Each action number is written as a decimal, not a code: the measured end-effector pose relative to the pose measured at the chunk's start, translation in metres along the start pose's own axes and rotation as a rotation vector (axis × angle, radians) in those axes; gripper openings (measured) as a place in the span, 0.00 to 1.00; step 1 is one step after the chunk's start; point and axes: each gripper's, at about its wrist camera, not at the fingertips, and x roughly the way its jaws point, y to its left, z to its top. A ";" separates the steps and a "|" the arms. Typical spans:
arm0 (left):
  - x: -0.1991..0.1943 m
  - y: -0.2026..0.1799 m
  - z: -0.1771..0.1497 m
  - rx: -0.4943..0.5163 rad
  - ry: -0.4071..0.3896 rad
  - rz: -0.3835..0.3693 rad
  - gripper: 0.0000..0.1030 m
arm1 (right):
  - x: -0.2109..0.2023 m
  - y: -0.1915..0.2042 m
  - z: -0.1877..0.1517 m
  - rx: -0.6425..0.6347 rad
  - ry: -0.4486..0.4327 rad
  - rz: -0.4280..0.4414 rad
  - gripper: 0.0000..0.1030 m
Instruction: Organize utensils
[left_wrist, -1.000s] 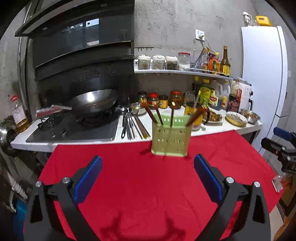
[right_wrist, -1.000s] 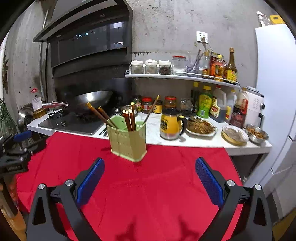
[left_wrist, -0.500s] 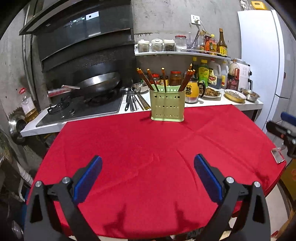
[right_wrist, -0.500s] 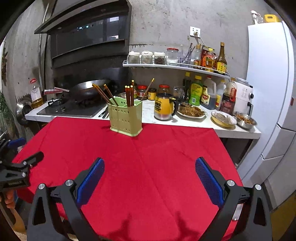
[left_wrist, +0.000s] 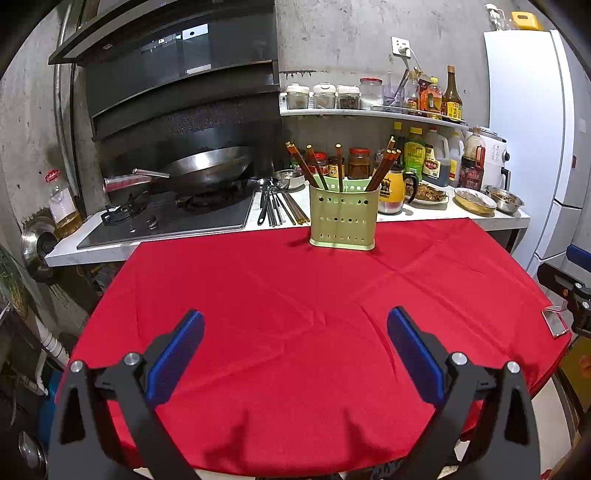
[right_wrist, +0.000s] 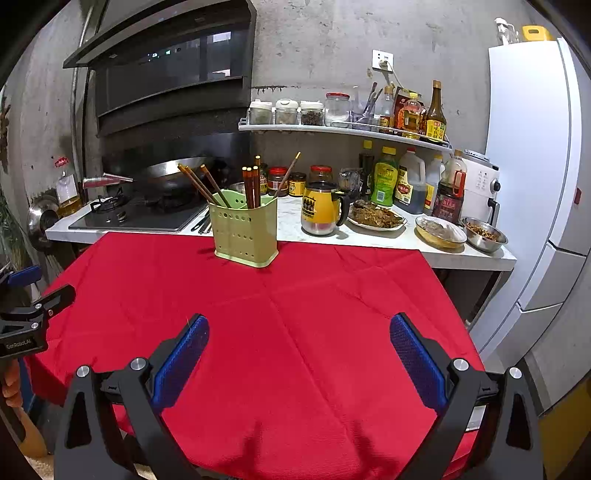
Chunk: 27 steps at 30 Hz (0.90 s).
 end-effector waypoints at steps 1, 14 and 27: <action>0.000 0.000 0.000 0.000 0.000 0.002 0.94 | 0.001 0.000 0.000 0.000 0.002 0.001 0.94; 0.004 0.001 0.001 -0.004 0.004 0.008 0.94 | 0.001 0.000 0.000 -0.001 0.003 0.003 0.94; 0.008 0.002 0.000 0.000 0.004 0.004 0.94 | 0.005 0.003 0.000 0.006 0.006 0.005 0.94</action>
